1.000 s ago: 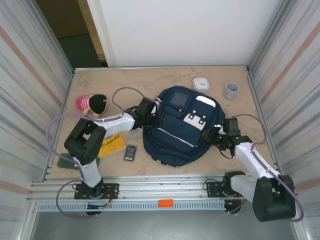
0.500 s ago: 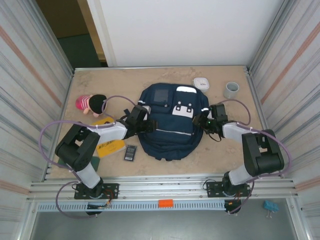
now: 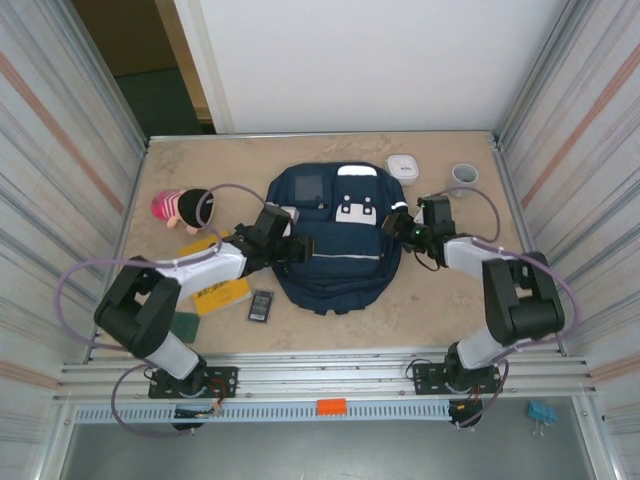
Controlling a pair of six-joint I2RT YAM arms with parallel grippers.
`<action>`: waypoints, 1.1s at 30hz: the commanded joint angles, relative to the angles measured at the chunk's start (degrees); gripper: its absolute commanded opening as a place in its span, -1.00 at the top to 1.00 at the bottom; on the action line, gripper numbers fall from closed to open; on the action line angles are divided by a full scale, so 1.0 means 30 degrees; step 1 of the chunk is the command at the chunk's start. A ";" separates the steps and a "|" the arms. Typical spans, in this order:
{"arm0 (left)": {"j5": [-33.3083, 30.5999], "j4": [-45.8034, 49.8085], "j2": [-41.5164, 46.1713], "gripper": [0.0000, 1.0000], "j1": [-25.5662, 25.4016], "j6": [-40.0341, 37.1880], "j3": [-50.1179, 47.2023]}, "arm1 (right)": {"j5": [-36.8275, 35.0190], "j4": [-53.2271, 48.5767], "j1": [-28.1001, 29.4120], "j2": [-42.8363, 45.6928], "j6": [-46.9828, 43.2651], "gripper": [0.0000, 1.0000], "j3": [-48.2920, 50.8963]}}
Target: Pack books, pencil case, and school supplies into a backpack
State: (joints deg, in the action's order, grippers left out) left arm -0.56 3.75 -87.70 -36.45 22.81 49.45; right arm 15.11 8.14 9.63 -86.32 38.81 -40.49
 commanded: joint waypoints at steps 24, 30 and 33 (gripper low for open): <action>0.8408 0.6704 -0.0727 -0.56 -0.3022 -1.9663 0.5378 | 0.2840 -0.8239 -0.1400 1.7598 -0.0763 -0.48 0.4524; 0.6126 0.6617 -0.3158 -0.63 -0.3488 -2.0873 0.6651 | 0.2466 -0.8435 -0.0798 1.7420 -0.0718 -0.48 0.5013; 0.4550 0.5995 -0.4061 -0.66 -0.3517 -2.1128 0.7149 | 0.2204 -0.8506 -0.0661 1.7553 -0.0777 -0.48 0.5234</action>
State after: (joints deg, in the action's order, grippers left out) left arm 17.80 22.26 -98.65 -47.24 -36.91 68.31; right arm 22.35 -16.99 7.18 -34.39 35.57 -25.28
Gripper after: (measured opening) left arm 0.829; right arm 0.740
